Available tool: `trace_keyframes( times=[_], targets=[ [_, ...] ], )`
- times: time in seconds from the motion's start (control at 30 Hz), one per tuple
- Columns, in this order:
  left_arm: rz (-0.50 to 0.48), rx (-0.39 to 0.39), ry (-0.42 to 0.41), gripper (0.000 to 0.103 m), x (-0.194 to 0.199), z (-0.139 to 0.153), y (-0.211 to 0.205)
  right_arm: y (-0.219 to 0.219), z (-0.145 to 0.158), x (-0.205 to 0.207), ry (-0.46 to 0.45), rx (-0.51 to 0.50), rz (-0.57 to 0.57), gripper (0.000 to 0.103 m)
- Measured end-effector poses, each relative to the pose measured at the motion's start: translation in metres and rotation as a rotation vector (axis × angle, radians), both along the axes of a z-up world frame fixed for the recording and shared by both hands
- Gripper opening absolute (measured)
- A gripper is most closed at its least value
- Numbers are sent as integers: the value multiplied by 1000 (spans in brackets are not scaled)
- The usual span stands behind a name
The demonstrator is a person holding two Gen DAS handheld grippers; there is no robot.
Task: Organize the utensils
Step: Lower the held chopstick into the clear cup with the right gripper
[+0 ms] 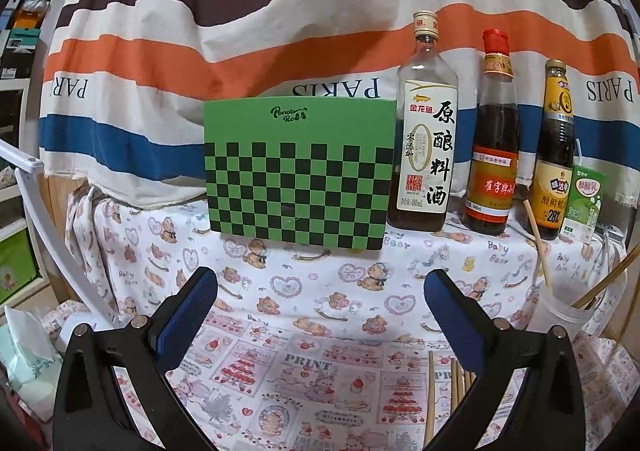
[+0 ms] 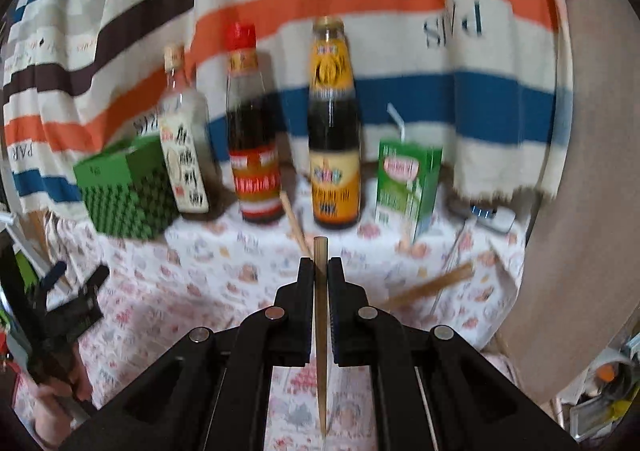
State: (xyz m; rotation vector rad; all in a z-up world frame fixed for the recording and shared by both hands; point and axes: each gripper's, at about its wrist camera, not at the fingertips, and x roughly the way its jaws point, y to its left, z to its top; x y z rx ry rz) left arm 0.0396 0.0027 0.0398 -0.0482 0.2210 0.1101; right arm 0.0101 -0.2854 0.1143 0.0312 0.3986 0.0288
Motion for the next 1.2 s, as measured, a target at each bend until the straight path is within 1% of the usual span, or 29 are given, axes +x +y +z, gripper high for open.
trace_keyframes(
  times=[0.17, 0.3, 0.33, 0.4, 0.47, 0.53, 0.7, 0.83, 1.0, 1.2],
  targets=[
    [-1, -16, -3, 102, -1, 1, 3, 4, 29, 4, -88, -6, -13, 8],
    [4, -26, 0, 102, 0, 0, 5, 2, 54, 5, -221, 16, -20, 7],
    [4, -29, 2, 102, 1, 0, 6, 0, 61, 6, -275, 32, -34, 7],
    [2, -32, 7, 102, 2, -1, 7, -4, 67, 8, -350, 55, -55, 8],
    [1, -31, 10, 102, 3, -1, 7, -7, 67, 14, -379, 55, -105, 7],
    [-2, -31, 11, 102, 3, -1, 7, -10, 60, 22, -375, 56, -128, 8],
    [-9, -29, 18, 102, 4, -2, 4, -17, 19, 44, -286, 47, -134, 8],
    [-11, -18, 22, 102, 5, -3, 2, -22, -11, 51, -243, 60, -126, 8],
    [-16, -17, 25, 102, 6, -3, 1, -27, -27, 52, -212, 74, -119, 8],
    [-24, -23, 29, 102, 7, -3, 1, -25, -33, 51, -208, 60, -112, 8]
  ],
)
